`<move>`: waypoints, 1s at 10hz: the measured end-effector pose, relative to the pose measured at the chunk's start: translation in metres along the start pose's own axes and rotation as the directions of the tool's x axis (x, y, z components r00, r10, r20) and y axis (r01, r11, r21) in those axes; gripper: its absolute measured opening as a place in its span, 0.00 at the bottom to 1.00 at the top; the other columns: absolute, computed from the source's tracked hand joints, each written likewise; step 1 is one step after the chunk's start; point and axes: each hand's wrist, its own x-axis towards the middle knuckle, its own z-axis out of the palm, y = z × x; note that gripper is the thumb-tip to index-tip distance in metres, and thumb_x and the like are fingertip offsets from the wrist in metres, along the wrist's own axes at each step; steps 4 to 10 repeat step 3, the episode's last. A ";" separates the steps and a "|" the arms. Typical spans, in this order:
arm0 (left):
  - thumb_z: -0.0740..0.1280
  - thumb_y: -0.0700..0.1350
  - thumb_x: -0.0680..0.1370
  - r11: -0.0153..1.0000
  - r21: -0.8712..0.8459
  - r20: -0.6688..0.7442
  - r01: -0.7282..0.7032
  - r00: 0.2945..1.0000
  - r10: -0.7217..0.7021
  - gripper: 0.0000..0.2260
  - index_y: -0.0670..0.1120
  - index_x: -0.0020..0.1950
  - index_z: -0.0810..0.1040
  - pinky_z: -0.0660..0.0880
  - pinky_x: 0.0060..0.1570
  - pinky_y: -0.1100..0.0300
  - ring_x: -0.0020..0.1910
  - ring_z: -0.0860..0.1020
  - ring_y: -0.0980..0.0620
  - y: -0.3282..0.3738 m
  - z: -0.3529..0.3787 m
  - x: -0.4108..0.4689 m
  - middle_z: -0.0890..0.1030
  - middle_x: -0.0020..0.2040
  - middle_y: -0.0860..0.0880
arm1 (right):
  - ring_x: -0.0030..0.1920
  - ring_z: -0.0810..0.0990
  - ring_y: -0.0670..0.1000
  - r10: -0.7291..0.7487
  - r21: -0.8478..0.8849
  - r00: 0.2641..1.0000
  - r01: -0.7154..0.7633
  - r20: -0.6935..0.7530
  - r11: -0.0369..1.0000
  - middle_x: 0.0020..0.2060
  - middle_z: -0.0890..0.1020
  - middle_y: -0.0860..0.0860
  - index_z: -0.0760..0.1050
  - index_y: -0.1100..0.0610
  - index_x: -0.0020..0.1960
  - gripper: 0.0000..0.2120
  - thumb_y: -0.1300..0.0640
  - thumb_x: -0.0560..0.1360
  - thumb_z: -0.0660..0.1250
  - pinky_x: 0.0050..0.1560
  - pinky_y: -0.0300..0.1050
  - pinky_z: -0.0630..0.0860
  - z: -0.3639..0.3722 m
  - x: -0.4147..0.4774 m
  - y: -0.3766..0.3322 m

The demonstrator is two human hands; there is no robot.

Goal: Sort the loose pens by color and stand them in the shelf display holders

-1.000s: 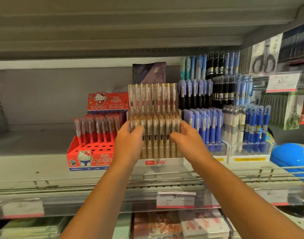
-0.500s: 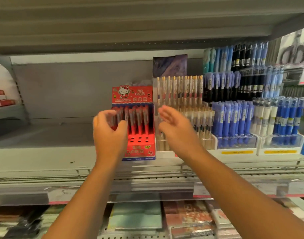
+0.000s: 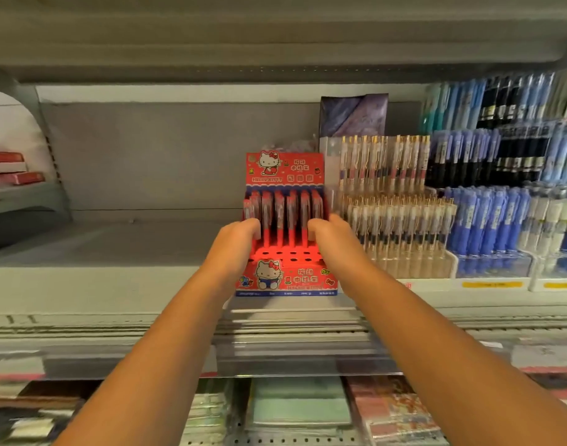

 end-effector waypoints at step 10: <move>0.60 0.44 0.73 0.998 0.008 0.013 -0.058 0.998 0.058 0.02 0.48 0.40 0.68 0.70 0.32 0.60 0.23 0.76 0.59 0.003 -0.003 -0.011 0.75 0.32 0.53 | 0.53 0.80 0.54 -0.070 -0.088 0.997 0.068 -0.023 0.994 0.56 0.80 0.52 0.60 0.53 0.75 0.36 0.47 0.68 0.58 0.57 0.59 0.76 0.000 -0.011 0.002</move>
